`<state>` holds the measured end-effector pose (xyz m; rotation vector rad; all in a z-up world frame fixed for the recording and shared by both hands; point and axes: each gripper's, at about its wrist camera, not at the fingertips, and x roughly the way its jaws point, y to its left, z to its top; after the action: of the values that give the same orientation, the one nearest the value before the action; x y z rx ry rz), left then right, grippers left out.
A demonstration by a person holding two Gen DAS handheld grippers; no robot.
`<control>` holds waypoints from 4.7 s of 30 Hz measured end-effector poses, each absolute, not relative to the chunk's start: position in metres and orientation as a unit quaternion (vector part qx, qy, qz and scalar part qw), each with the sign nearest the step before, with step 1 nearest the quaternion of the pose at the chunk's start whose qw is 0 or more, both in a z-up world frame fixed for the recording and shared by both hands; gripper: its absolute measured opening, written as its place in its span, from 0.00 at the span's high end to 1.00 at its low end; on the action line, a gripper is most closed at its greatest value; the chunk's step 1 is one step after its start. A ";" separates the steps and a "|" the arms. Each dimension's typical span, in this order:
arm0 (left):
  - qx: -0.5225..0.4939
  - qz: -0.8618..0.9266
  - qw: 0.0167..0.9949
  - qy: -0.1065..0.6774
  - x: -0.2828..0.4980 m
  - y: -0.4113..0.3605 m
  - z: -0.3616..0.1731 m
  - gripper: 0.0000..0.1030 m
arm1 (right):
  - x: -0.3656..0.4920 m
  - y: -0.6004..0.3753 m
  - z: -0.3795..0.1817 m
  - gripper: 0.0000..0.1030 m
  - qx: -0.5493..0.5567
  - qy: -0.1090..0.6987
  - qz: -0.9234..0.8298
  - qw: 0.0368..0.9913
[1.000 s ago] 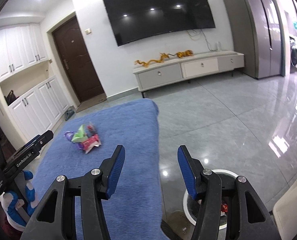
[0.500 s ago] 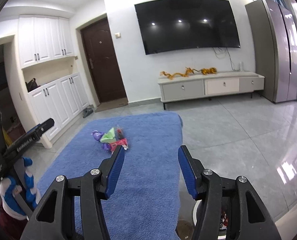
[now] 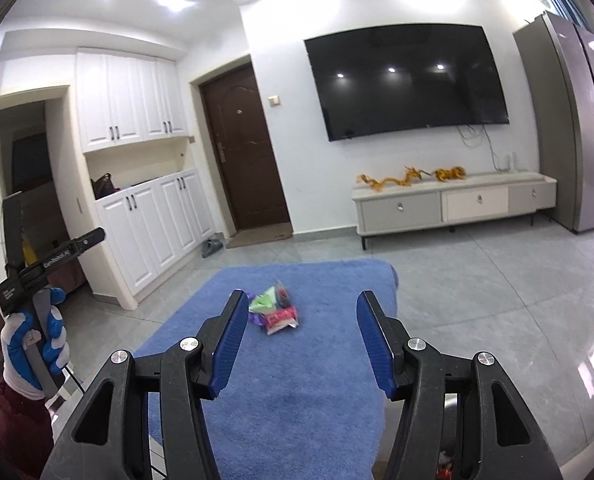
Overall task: Collect trash
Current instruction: 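Return both open tools from the bin to the remaining wrappers on the rug, then grasp the pink printed wrapper with the right tool while the left tool grasps the purple bag, then carry both wrappers to the trash bin and open both tools to drop them, then return both open tools from the bin to the green and purple wrappers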
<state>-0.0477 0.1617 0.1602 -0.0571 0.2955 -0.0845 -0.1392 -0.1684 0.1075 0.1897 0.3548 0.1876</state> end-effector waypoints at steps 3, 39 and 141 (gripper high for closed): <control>-0.011 -0.047 0.987 0.153 -0.039 0.158 0.160 0.33 | -0.135 -0.161 0.113 0.46 0.087 0.170 0.105 0.976; -0.080 -0.092 0.902 0.413 0.274 0.139 -0.089 0.52 | 0.231 -0.093 -0.127 0.49 0.187 0.427 0.203 0.861; 0.086 -0.264 0.911 0.306 0.043 -0.139 -0.030 0.27 | -0.066 -0.361 -0.107 0.53 0.285 0.329 -0.124 0.892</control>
<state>0.0432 -0.1394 -0.0300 0.1777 0.6316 -0.5440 -0.0662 -0.3614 -0.1071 0.5923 0.6835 -0.2564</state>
